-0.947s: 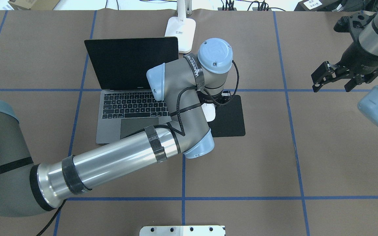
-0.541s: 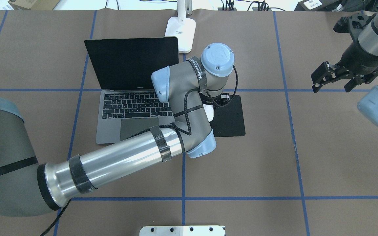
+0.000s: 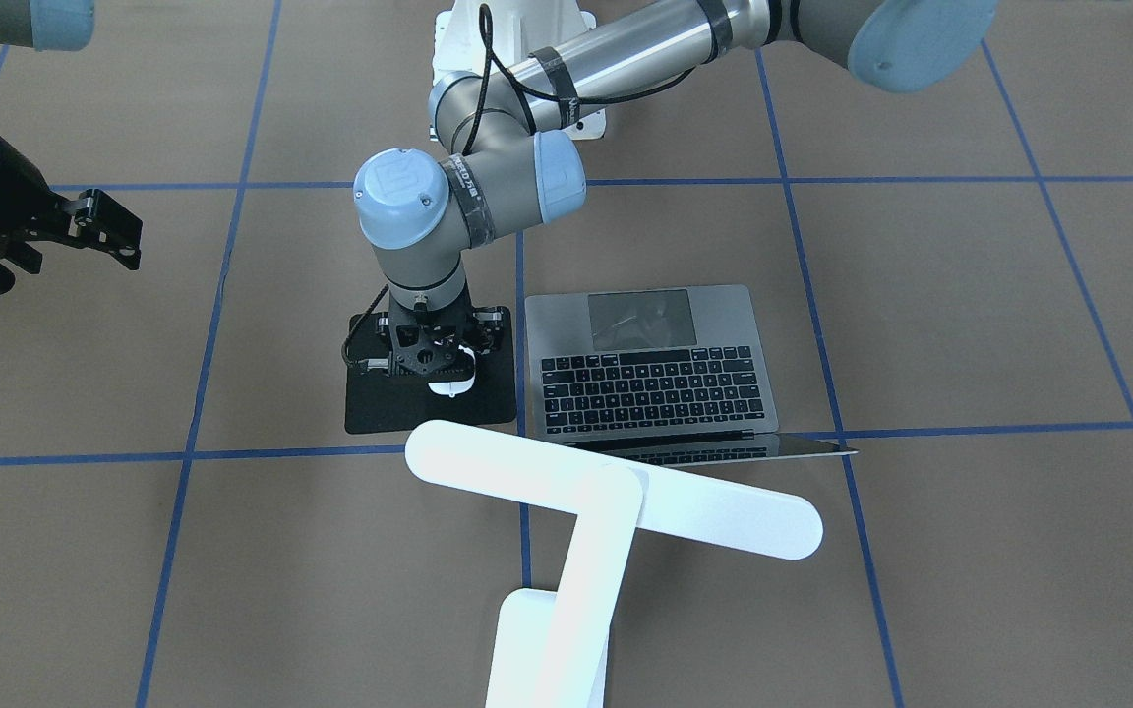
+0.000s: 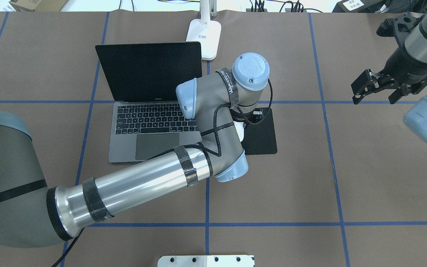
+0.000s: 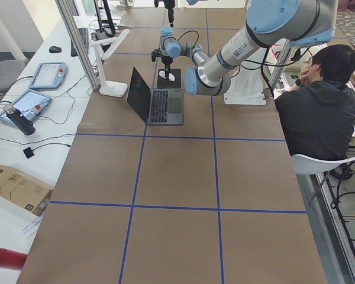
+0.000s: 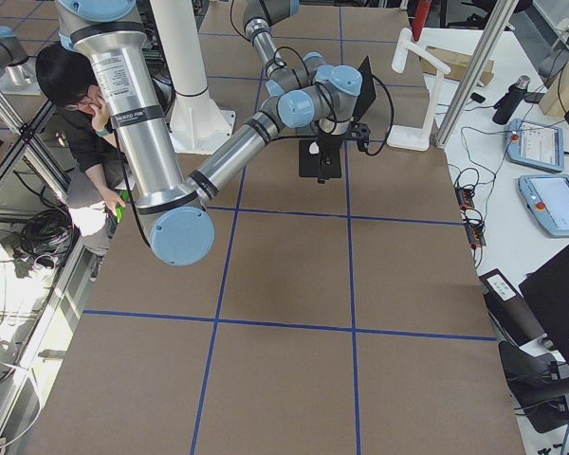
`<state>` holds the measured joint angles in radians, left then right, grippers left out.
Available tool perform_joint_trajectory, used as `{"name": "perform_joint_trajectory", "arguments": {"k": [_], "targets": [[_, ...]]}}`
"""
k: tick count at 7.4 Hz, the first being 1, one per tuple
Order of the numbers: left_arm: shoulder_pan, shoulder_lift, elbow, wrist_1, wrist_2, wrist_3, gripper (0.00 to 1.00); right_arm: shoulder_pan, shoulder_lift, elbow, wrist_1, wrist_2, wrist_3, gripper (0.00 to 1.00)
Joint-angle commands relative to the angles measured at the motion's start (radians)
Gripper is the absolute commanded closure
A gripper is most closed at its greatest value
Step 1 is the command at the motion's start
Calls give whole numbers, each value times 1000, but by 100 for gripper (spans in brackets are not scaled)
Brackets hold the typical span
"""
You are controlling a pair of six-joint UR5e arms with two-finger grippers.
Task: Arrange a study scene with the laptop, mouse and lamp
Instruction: 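Lower the white mouse onto the black mouse pad with the left gripper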
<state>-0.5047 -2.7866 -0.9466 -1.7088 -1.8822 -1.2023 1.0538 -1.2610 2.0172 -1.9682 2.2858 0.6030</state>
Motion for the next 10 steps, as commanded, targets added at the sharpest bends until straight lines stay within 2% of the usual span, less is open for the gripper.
{"name": "perform_joint_trajectory", "arguments": {"k": [1, 3, 4, 5, 6, 7, 9, 10], "targets": [[18, -1, -6, 0, 0, 0, 23, 0, -1, -2, 0, 0, 0, 0], [18, 1, -20, 5, 0, 0, 7, 0, -1, -6, 0, -2, -2, 0], [11, 4, -62, 20, -3, -3, 1, 0, 0, -12, 0, -2, -9, 0], [8, 12, -107, 43, -6, -3, 1, 5, 2, -17, 0, -2, -15, 0], [-3, 57, -204, 85, -9, -2, 1, 9, 5, -18, 0, -2, -14, 0], [-9, 164, -369, 134, -24, 0, 1, 32, 3, -20, 0, -2, -15, 0], [-63, 492, -765, 175, -86, 9, 1, 89, 9, -28, 0, 3, -14, 0], [-84, 656, -925, 175, -87, 94, 1, 94, 18, -28, 0, -3, -11, 0]]}}
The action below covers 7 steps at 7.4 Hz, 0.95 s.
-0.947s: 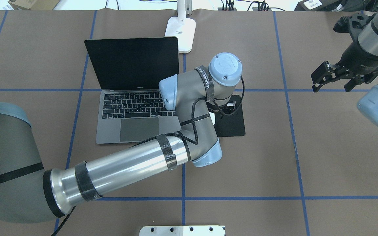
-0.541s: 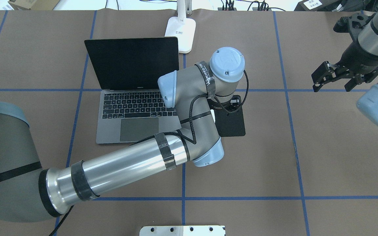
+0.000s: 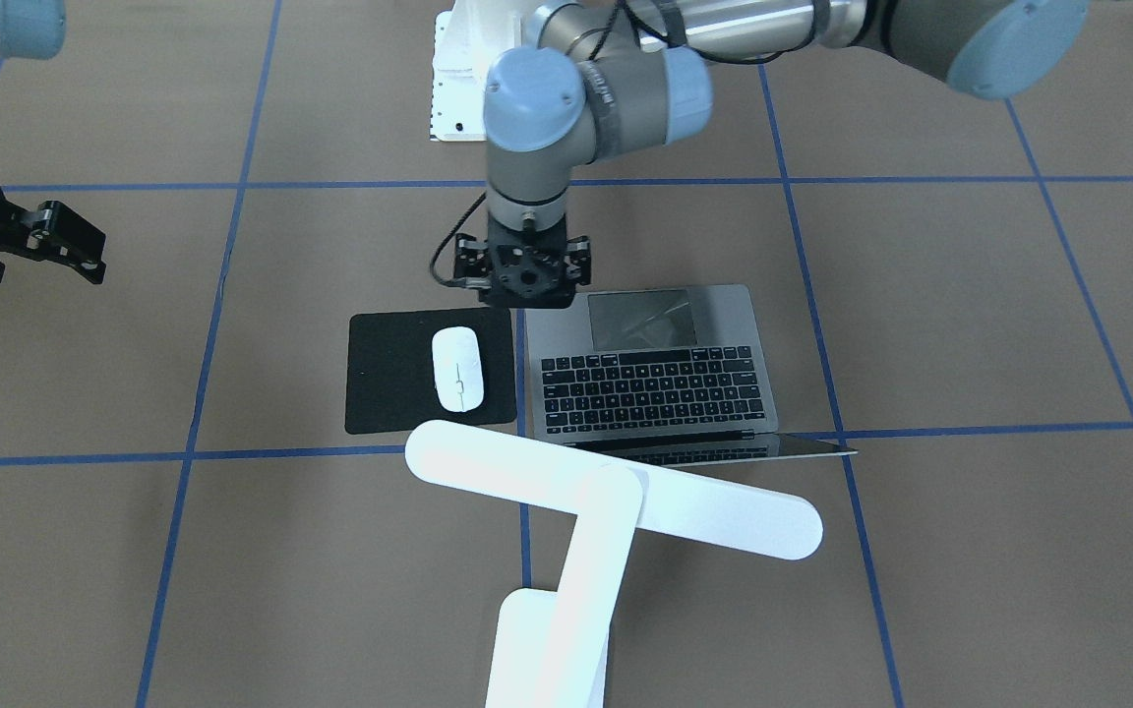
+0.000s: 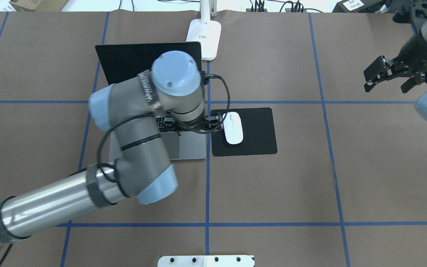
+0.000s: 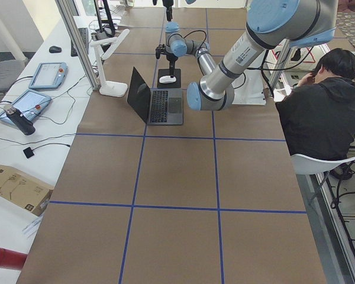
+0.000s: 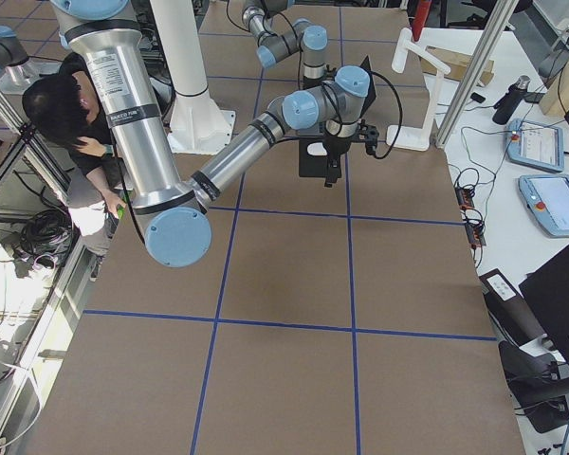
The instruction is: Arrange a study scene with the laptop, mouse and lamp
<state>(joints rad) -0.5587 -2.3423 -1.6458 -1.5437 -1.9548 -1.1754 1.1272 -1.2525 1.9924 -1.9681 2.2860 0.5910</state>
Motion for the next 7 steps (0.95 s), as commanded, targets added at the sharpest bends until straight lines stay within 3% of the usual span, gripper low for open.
{"name": "perform_joint_trajectory", "arguments": {"k": [1, 3, 4, 5, 7], "targets": [[-85, 370, -346, 7, -27, 142, 1, 28, 13, -24, 0, -22, 0, 0], [-359, 589, -394, -6, -189, 419, 1, 72, 7, -32, 12, -45, -31, 0], [-568, 627, -317, -3, -298, 618, 1, 103, 1, -49, 14, -37, -104, 0], [-752, 629, -167, 3, -405, 852, 1, 118, -16, -67, 14, -40, -159, 0], [-964, 588, 74, -7, -414, 1207, 1, 210, -68, -106, 14, -1, -341, 0]]}}
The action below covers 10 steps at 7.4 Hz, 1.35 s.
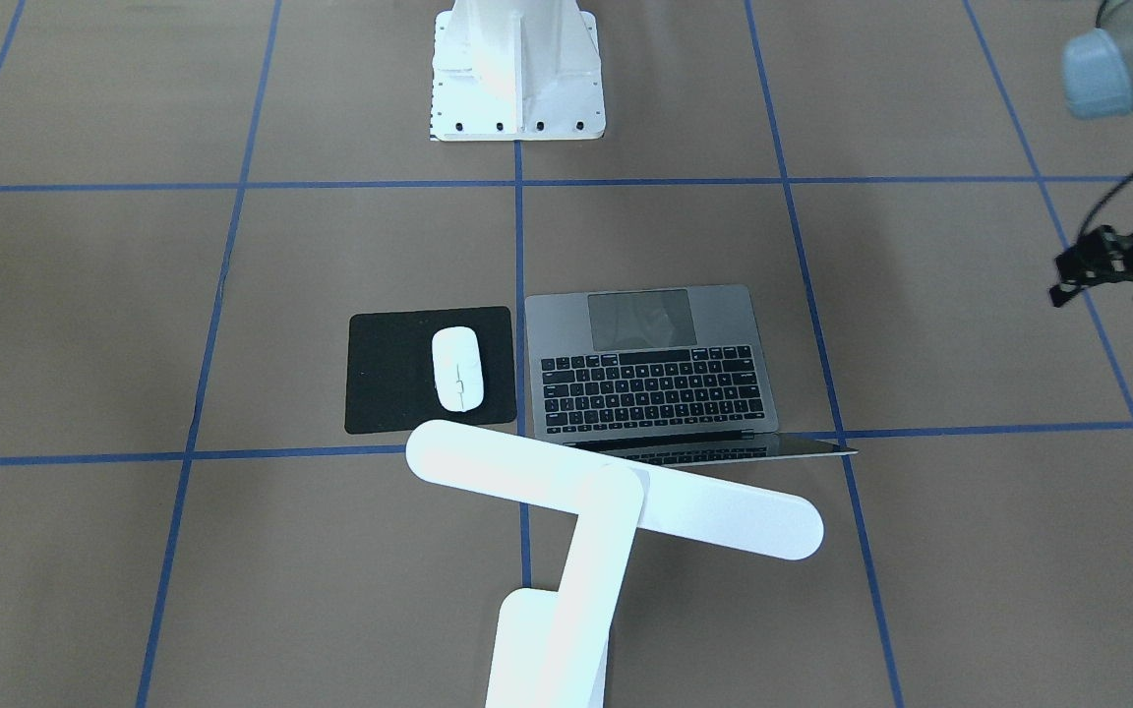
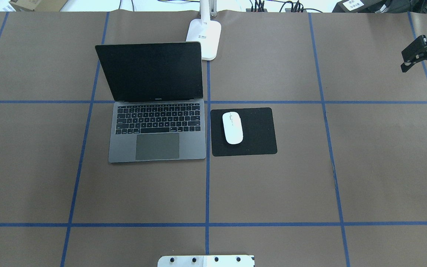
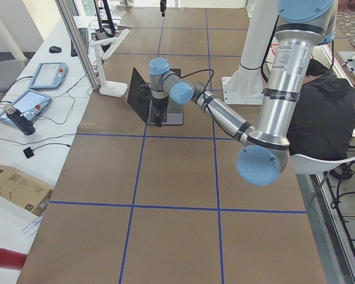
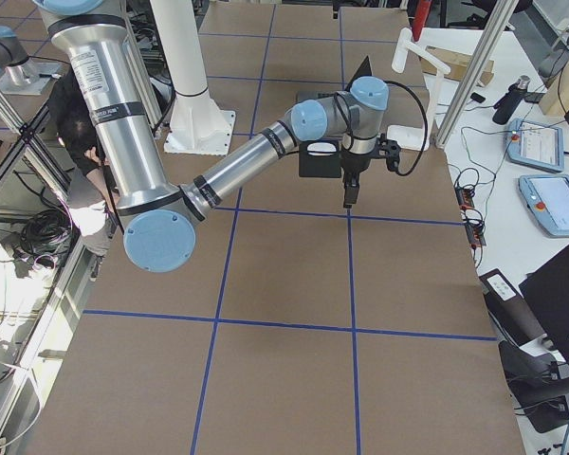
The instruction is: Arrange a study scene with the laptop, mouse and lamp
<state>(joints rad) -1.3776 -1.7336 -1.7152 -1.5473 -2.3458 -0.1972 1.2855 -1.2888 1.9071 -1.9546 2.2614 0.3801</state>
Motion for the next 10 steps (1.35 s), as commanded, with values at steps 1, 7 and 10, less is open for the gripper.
{"name": "perform_joint_trajectory", "arguments": {"k": [1, 7, 10], "targets": [[-191, -23, 185, 3, -23, 330, 1, 70, -61, -25, -1, 15, -191, 0], [-210, 69, 272, -143, -23, 244, 1, 228, -253, -112, 28, 33, -418, 0], [-210, 98, 226, -137, -21, 203, 1, 287, -261, -144, 29, 61, -418, 0]]}}
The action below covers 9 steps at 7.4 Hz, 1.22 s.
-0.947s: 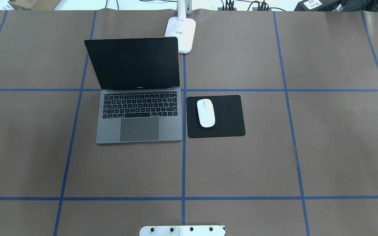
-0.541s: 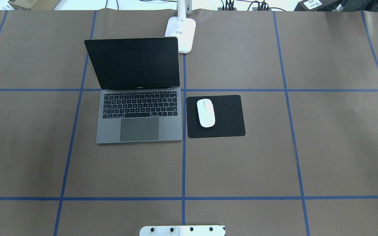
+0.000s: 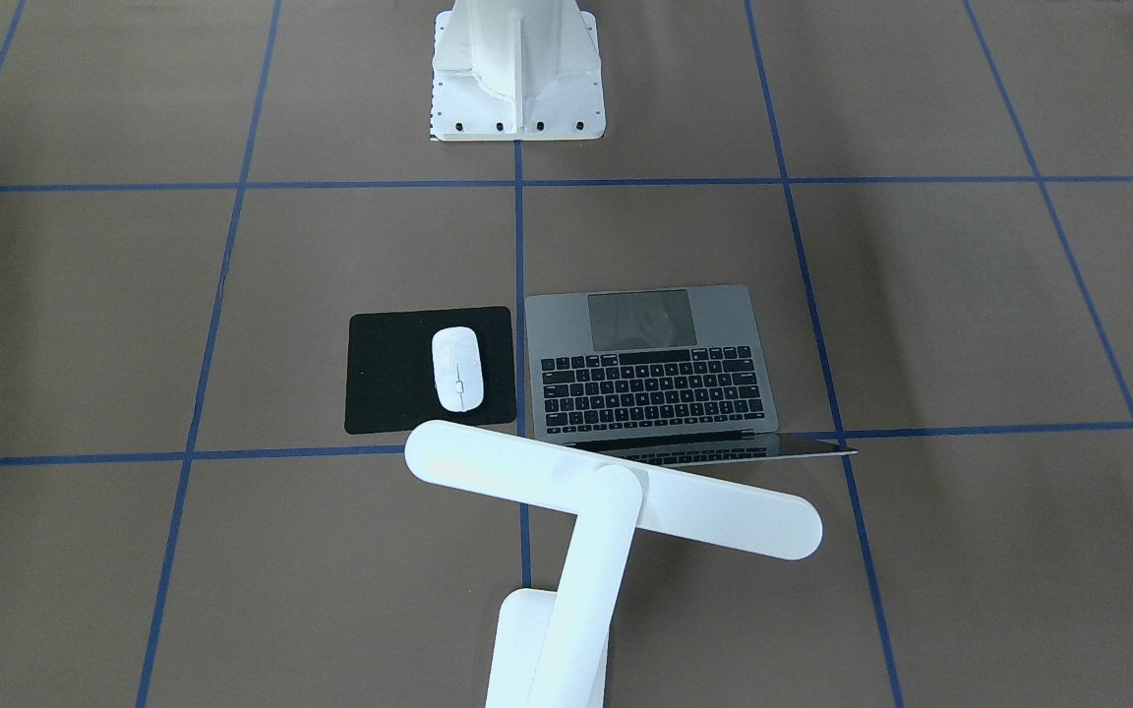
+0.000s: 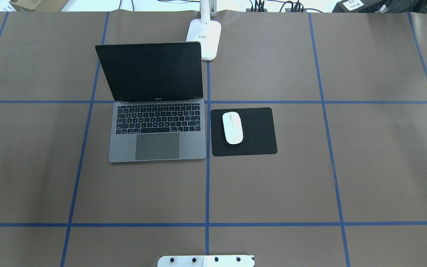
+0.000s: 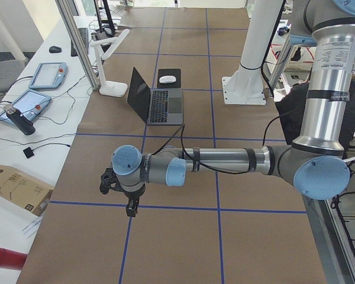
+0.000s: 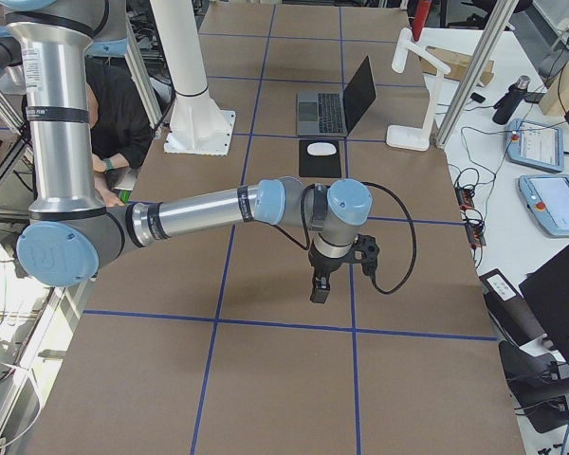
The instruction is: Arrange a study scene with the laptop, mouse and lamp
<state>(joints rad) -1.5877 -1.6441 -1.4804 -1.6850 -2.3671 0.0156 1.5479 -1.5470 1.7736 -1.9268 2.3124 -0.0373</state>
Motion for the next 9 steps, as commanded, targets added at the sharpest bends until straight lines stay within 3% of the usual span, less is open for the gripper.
{"name": "perform_joint_trajectory", "arguments": {"k": [1, 6, 9], "targets": [[0, 7, -11, 2, 5, -14, 1, 38, -4, -20, 12, 9, -1, 0], [2, 9, -4, 4, 6, -14, 1, 58, -117, -109, 244, 41, 43, 0], [2, 9, -4, 5, 6, -13, 1, 58, -111, -109, 246, 41, 45, 0]]}}
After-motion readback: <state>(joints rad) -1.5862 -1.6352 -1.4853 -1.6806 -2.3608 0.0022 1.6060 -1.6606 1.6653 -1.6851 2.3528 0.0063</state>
